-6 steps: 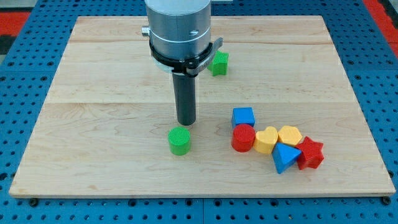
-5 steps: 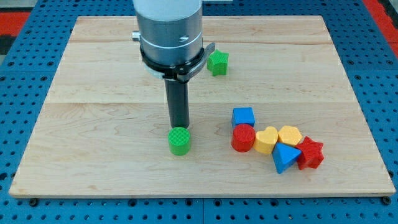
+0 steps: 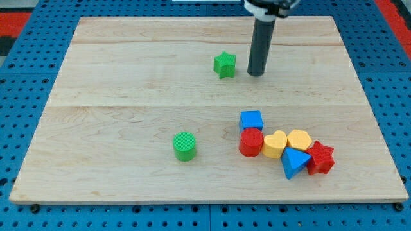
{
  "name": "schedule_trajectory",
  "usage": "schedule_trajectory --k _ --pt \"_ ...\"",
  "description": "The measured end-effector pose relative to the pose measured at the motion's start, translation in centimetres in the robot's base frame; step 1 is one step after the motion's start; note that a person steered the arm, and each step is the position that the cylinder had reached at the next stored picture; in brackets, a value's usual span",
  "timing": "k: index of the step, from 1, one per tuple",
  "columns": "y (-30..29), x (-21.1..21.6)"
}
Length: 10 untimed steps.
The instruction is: Move the green star towards upside of the green circle
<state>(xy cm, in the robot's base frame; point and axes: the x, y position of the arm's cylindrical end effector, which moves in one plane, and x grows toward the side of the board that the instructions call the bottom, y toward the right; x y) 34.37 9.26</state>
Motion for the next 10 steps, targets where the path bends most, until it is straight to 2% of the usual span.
schedule_trajectory --k 1,2,3,5,6,7,8,10 --pt "-4.3 -2.0" --pt "-10.0 1.0" --pt "-11.6 6.9" --pt "-17.0 1.2" --pt "-20.9 7.2" --pt "-19.0 9.9" --pt "-15.7 10.2" --pt "-16.9 9.0"
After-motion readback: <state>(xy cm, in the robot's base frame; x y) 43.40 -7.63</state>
